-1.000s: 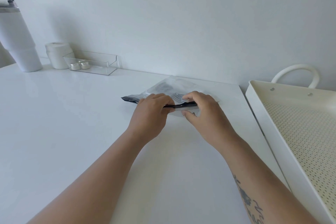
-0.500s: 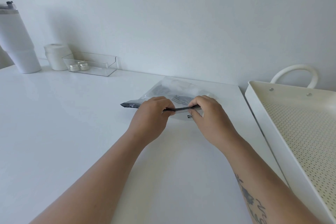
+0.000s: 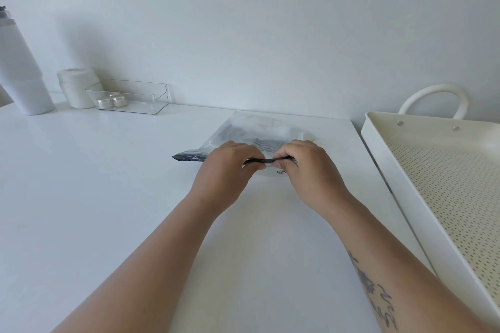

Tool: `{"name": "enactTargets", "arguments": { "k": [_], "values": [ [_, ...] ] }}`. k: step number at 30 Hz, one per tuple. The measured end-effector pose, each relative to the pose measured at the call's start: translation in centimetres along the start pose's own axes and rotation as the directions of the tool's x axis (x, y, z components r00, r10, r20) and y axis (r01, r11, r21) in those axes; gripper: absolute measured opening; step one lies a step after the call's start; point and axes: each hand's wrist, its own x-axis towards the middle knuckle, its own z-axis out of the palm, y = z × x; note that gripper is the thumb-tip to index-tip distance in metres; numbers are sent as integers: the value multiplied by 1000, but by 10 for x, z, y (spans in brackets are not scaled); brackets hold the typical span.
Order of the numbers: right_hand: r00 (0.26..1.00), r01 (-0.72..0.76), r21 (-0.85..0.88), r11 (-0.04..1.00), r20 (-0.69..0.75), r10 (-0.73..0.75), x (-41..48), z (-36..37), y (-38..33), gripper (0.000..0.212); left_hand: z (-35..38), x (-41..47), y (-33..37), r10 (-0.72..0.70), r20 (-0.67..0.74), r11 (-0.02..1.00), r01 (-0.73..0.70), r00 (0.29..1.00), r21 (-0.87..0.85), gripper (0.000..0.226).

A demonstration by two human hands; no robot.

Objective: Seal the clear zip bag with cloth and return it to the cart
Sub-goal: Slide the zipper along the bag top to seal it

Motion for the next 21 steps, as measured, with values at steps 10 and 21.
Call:
{"name": "enactTargets", "arguments": {
  "k": [10,21],
  "values": [
    [999,31,40,999,24,-32,1,6,3,10,2,0,1,-10,-6,1000,10,1000,29,10],
    [999,42,-2,999,8,-42,0,2,11,10,-3,0,-3,-55,29,998,54,998,28,7]
  ]
}}
